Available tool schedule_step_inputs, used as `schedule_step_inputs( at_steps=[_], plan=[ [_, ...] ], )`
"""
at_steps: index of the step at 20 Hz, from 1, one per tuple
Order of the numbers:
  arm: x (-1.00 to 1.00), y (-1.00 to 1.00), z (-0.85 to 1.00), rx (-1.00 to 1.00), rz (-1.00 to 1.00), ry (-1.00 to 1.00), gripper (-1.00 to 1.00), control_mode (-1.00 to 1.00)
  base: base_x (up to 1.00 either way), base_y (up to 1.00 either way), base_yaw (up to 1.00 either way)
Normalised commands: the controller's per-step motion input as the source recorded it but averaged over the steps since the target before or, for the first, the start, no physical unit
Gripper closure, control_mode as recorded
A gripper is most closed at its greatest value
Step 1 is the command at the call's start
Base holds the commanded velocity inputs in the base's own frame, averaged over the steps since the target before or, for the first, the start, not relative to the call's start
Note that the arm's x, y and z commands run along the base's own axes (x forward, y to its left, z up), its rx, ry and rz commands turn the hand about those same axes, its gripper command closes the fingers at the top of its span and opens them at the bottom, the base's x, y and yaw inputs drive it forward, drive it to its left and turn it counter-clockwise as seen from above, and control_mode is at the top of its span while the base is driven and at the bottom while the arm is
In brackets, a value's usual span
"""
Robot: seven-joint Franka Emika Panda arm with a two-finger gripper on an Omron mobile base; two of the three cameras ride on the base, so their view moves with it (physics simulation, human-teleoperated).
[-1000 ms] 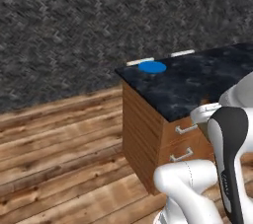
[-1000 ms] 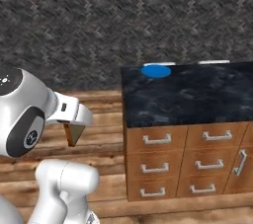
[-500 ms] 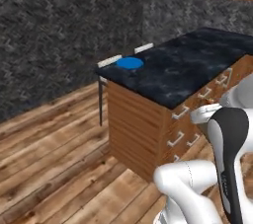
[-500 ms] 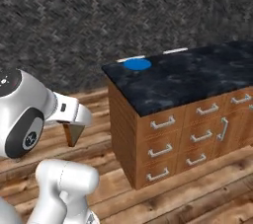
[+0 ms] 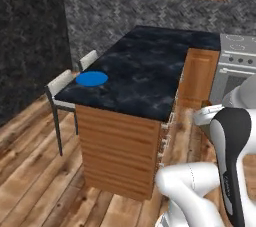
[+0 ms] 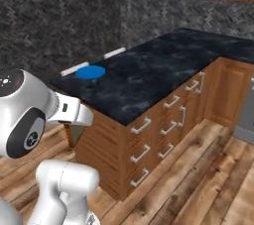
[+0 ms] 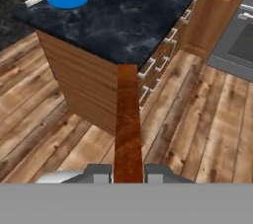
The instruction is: Start the toaster. Once the lever pops up, take the bread to the plate on the dining counter.
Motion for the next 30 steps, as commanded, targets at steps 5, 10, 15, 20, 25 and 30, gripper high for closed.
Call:
schedule_step_inputs(
  at_steps=[5,10,15,20,25,30],
  plan=[
    [0.00,0.00,0.00,0.00,0.00,0.00,1.00,1.00,0.26,1.00,-0.49],
    [0.00,0.00,0.00,0.00,0.00,0.00,1.00,1.00,0.25,1.00,-0.42],
    [0.00,0.00,0.00,0.00,0.00,0.00,1.00,1.00,0.21,1.00,-0.39],
    [0.00,0.00,0.00,0.00,0.00,0.00,1.00,1.00,0.27,1.00,-0.37],
    [0.00,0.00,0.00,0.00,0.00,0.00,1.00,1.00,0.44,1.00,-0.34],
    [0.00,0.00,0.00,0.00,0.00,0.00,1.00,1.00,0.61,0.74,-0.19]
  ],
)
